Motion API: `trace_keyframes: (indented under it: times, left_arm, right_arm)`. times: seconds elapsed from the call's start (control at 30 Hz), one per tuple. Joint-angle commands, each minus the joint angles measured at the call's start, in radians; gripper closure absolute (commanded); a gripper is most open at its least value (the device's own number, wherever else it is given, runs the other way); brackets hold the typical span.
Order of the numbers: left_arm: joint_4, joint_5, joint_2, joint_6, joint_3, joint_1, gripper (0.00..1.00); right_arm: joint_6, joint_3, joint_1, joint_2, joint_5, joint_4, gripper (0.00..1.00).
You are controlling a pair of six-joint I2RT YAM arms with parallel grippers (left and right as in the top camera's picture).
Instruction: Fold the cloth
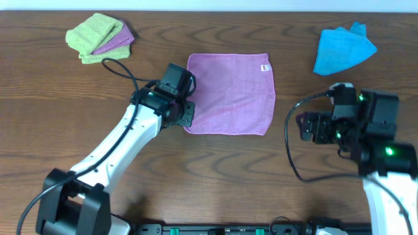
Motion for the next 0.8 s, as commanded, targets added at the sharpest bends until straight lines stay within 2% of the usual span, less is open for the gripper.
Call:
trace_keyframes:
  times: [0.0,0.03,0.13,0.27,0.33,0.47,0.57,0.7,0.77]
  left_arm:
    - [0.019,-0.001,0.003,-0.021,-0.005,0.033,0.91]
    - [0.035,0.025,0.004,-0.021,-0.005,0.048,0.81]
    - [0.054,0.077,0.005,-0.020,-0.005,0.089,0.62]
    - [0.049,0.188,0.023,-0.019,-0.007,0.156,0.47]
    - [0.054,0.262,0.045,-0.018,-0.011,0.185,0.41]
    - [0.060,0.407,0.109,0.025,-0.013,0.216,0.40]
    - [0.059,0.505,0.138,0.055,-0.013,0.227,0.46]
    - [0.006,0.590,0.132,0.142,-0.014,0.310,0.52]
    - [-0.043,0.682,0.115,0.200,-0.014,0.383,0.53]
  right_arm:
    - [-0.012,0.016,-0.008,0.089,-0.109,0.032,0.14]
    - [-0.013,0.016,-0.008,0.125,-0.142,0.042,0.14]
    - [-0.032,0.016,-0.008,0.198,-0.214,0.040,0.17]
    - [-0.057,0.013,-0.008,0.276,-0.285,0.035,0.22]
    - [-0.089,0.001,-0.008,0.295,-0.322,0.034,0.20]
    - [-0.094,-0.056,-0.009,0.299,-0.324,0.046,0.19]
    - [-0.101,-0.121,-0.037,0.299,-0.342,0.057,0.18]
    - [-0.168,-0.174,-0.148,0.294,-0.447,0.032,0.18]
    - [-0.211,-0.174,-0.219,0.277,-0.510,-0.003,0.18]
